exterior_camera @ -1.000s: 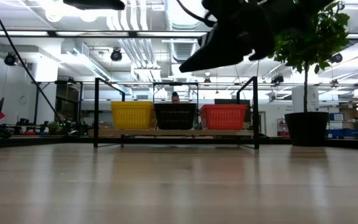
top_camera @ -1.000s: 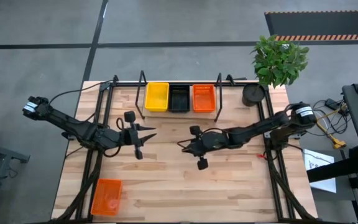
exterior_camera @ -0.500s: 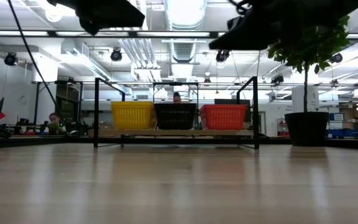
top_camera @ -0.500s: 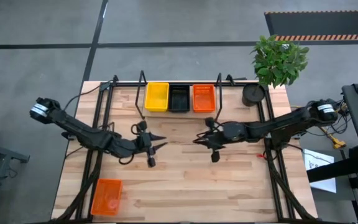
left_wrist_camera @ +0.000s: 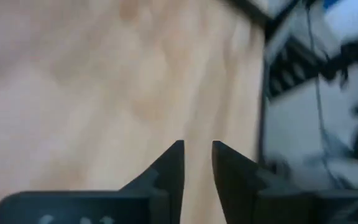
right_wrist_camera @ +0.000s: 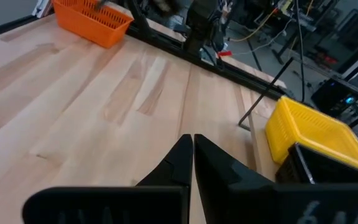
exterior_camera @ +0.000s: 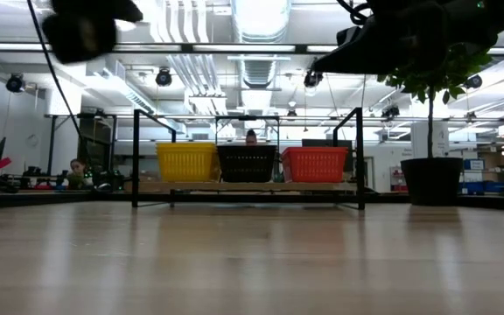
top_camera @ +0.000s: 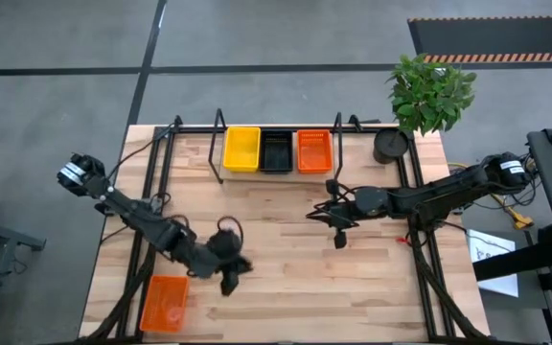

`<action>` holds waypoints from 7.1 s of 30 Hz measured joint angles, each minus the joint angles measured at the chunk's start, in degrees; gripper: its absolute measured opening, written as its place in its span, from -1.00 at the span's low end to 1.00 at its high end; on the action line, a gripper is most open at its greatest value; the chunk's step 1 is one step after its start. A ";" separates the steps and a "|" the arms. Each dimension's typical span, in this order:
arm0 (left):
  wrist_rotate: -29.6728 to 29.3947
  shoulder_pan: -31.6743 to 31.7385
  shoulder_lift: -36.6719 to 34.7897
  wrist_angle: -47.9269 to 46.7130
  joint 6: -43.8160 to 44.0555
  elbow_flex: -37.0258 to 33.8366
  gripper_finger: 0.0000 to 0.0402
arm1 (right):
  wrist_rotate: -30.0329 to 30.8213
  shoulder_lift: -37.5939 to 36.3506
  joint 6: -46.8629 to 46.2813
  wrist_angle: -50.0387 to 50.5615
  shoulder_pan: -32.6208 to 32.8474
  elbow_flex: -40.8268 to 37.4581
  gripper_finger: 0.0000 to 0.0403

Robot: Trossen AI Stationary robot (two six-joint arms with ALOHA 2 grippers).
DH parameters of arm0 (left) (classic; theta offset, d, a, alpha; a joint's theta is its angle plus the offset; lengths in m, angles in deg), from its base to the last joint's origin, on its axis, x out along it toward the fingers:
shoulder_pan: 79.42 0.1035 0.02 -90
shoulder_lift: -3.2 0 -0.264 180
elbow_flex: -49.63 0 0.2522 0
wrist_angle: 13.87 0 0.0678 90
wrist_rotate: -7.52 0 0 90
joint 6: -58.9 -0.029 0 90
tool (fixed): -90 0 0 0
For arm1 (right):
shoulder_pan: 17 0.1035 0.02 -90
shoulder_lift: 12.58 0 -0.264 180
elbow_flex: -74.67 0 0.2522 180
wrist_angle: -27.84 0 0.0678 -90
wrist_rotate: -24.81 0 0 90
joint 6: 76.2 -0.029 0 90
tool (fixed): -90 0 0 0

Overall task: Stack baskets on shelf by color
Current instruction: Stack the orange bin on top of the other stacked orange bins on the shelf

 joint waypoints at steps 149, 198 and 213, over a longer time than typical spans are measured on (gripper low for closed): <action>-9.10 38.69 36.78 -20.63 -63.25 52.20 -0.84 | -0.02 -30.38 -15.61 32.70 0.15 -5.42 -0.96; -2.87 13.03 -10.83 28.93 -76.84 -6.29 -0.87 | 13.34 -0.69 -8.86 37.92 -0.01 23.89 -0.96; -2.87 12.99 -20.41 35.90 -76.87 -15.52 -0.87 | 5.06 14.81 -8.57 73.28 -13.76 51.30 -0.92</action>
